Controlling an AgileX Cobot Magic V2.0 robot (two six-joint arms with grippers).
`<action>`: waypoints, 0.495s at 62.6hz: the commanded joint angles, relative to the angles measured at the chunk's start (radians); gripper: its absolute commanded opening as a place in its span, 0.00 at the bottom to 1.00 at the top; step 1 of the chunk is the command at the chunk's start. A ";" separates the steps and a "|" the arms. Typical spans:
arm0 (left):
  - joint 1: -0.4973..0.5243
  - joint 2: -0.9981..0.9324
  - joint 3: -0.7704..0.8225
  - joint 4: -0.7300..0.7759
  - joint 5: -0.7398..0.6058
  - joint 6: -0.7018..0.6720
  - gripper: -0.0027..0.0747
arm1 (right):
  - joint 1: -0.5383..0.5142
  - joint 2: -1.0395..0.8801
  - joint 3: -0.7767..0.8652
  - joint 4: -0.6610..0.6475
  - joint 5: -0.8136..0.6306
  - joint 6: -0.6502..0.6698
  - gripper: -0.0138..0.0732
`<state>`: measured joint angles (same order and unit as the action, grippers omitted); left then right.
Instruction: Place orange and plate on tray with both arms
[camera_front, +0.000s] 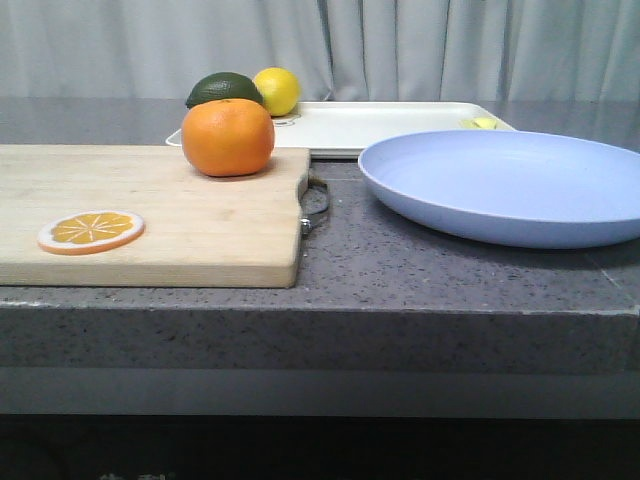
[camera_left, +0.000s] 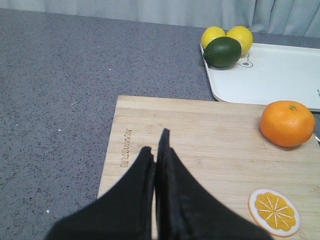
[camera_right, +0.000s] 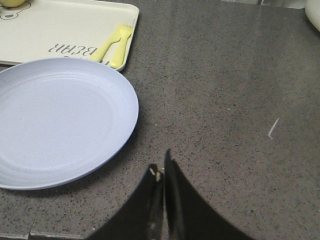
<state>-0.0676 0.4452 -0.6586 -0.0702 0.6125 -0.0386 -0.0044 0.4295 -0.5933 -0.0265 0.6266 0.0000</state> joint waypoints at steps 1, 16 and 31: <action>-0.005 0.014 -0.033 -0.001 -0.074 0.000 0.16 | -0.004 0.014 -0.037 -0.014 -0.056 -0.020 0.41; -0.008 0.021 -0.033 -0.013 -0.084 0.031 0.79 | -0.004 0.014 -0.037 -0.013 -0.041 -0.020 0.90; -0.173 0.126 -0.054 -0.036 -0.150 0.077 0.82 | 0.000 0.014 -0.037 0.052 -0.040 -0.020 0.89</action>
<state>-0.1815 0.5173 -0.6668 -0.0886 0.5739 0.0272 -0.0044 0.4295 -0.5933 0.0067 0.6524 -0.0116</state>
